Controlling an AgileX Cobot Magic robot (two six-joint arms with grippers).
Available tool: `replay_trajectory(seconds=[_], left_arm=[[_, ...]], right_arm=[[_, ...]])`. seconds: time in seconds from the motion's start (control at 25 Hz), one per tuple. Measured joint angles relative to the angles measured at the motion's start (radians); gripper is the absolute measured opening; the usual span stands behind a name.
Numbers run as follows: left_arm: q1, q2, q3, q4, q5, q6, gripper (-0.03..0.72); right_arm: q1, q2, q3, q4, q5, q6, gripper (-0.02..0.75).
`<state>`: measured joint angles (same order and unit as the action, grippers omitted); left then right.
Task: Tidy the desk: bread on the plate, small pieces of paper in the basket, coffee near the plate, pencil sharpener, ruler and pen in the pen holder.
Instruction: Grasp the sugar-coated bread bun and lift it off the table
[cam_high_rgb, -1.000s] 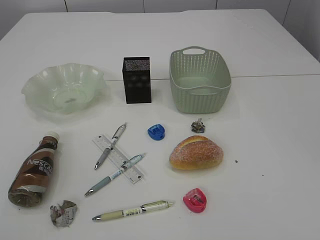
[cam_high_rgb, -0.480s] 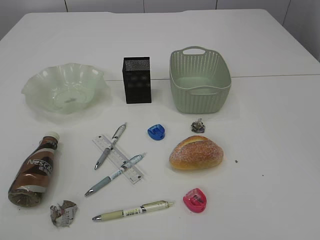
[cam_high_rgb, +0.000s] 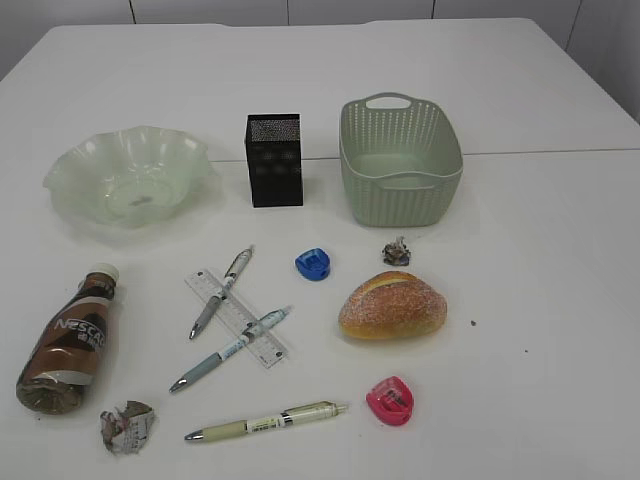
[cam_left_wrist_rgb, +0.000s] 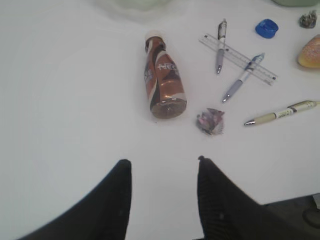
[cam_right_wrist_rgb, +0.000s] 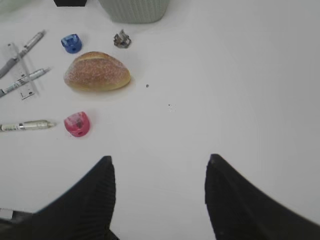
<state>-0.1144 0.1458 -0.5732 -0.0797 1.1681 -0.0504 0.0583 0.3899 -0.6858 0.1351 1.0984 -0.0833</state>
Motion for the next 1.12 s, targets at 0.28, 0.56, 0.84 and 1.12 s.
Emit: replay_trajectory(seconds=[0.28,0.56,0.84,1.12], left_arm=[[0.0,0.059,0.0,-0.04,0.017,0.0,0.313],[0.0,0.081,0.0,-0.046,0.05,0.0,0.311],[0.0,0.132,-0.048,-0.055,0.092,0.0,0.31],[0.0,0.172,-0.102,-0.055,0.092,0.0,0.309]], right_arm=[[0.0,0.335,-0.176,0.058,0.073,-0.014,0.422],[0.0,0.699,-0.396,0.1,0.133,-0.056,0.422],[0.0,0.937,-0.55,0.121,0.099,-0.179,0.424],[0.002,1.101,-0.561,0.124,0.003,-0.258,0.535]])
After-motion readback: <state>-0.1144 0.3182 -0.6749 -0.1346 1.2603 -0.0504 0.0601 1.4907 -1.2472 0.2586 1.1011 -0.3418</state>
